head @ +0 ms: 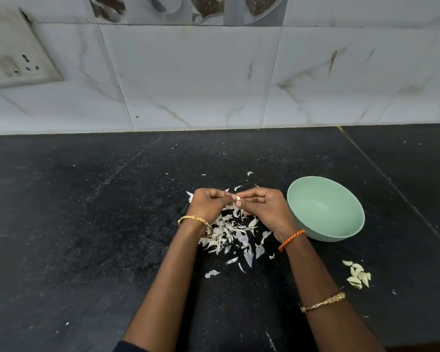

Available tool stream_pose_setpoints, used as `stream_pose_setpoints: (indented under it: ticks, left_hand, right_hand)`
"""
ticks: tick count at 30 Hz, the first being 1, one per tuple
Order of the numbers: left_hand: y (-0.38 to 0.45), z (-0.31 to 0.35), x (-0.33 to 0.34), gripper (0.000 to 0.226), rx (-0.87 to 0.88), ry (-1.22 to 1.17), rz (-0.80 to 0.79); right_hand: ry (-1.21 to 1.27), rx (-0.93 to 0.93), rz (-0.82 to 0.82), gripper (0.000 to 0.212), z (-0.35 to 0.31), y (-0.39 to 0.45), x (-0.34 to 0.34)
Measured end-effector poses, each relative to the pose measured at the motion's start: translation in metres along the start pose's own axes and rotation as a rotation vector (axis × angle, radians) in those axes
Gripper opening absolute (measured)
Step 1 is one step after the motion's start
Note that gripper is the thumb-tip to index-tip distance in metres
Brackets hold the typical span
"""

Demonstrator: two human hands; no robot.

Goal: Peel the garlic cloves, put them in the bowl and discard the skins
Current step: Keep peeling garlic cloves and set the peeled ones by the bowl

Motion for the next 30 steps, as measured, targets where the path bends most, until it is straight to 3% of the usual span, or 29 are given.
stream_pose_setpoints:
  ticks: [8,14,20,25,30]
  left_hand:
    - [-0.001,0.003,0.012,0.007,0.086,0.040,0.057]
    - [-0.005,0.011,0.020,0.008,0.163,0.107,-0.031]
    - [-0.015,0.019,0.025,0.009,0.287,0.136,-0.089]
    - [-0.026,0.030,0.030,0.005,0.424,0.291,-0.124]
    - [-0.026,0.028,0.033,0.012,0.368,0.262,-0.252]
  right_hand:
    - [0.020,0.002,0.106,0.017,0.007,-0.003,-0.011]
    - [0.092,0.038,0.107,0.014,0.012,-0.005,-0.011]
    - [0.481,0.244,-0.049,0.012,0.020,-0.013,0.002]
    - [0.691,0.376,-0.079,0.013,0.025,-0.016,0.010]
    - [0.745,0.411,-0.059,0.011,0.028,-0.016,0.011]
Point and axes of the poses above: each hand's wrist, its own y-axis towards the middle knuckle, its own x-axis out of the palm, z = x × y, the point moved 9 cm from there along y, towards the middle knuckle, and after that the axes turned 8 degrees about -y, right-handed, at the moved point
